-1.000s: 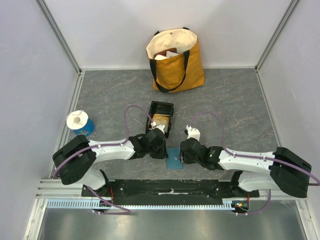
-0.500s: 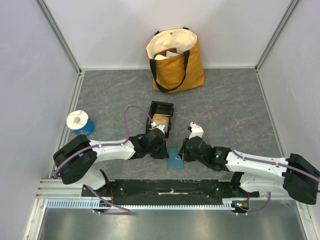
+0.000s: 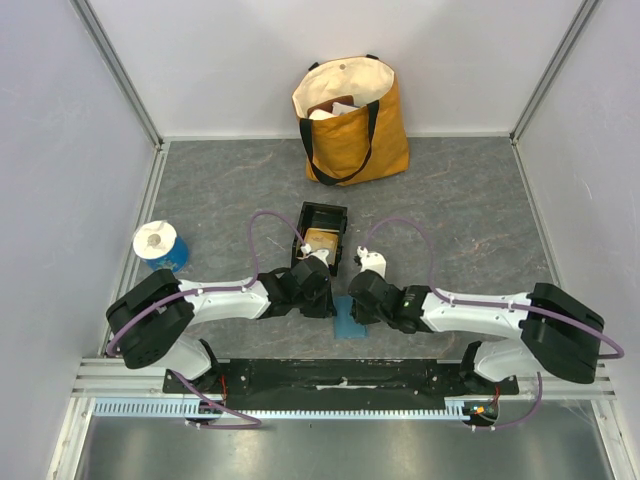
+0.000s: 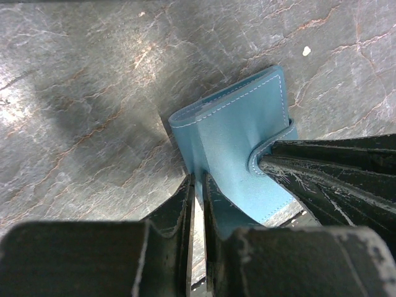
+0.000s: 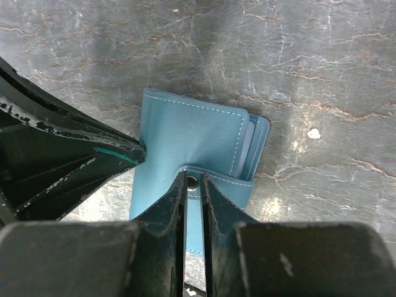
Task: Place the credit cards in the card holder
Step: Close the card holder at the center of the board, then reset both arms
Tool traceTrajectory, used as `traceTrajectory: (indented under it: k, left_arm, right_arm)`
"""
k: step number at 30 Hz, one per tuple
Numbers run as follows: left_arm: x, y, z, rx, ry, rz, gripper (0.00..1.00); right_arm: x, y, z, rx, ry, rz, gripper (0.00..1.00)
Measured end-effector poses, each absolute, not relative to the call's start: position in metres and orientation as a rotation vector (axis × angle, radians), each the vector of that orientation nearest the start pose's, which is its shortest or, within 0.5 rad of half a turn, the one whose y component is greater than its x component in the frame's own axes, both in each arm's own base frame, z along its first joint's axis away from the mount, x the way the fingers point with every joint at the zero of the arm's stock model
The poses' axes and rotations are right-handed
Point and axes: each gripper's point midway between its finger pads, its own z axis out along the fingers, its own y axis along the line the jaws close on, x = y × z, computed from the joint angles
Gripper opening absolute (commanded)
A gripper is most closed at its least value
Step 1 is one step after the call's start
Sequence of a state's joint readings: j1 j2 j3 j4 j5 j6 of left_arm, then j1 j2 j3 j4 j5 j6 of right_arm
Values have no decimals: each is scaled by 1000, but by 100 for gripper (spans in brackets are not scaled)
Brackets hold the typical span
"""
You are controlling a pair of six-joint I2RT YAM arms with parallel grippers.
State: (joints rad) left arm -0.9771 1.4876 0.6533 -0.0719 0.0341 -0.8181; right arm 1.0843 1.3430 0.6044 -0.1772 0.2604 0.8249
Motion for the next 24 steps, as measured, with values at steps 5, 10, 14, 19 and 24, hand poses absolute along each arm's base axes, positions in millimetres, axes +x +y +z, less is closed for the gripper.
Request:
traceTrajectory:
  k: [5,10,14,19,24]
  left_arm:
    - [159,-300,23,224,2643,-743,13]
    - [157,-286,32,200,2570,-740,50]
    - [165,-268,61,130,2440,-747,74]
    - [183,-252,88,42,2315,-695,88]
    - [192,-225,79,-1,2340,-484,92]
  right_arm:
    - [161,269,34,-264,2508,426,27]
    - [157,264,40,-266,2469,465,53]
    - [161,248,64,-214,2368,518,66]
    - [199,220,111,-45,2195,523,79]
    - [233,171,124,116,2113,396,88]
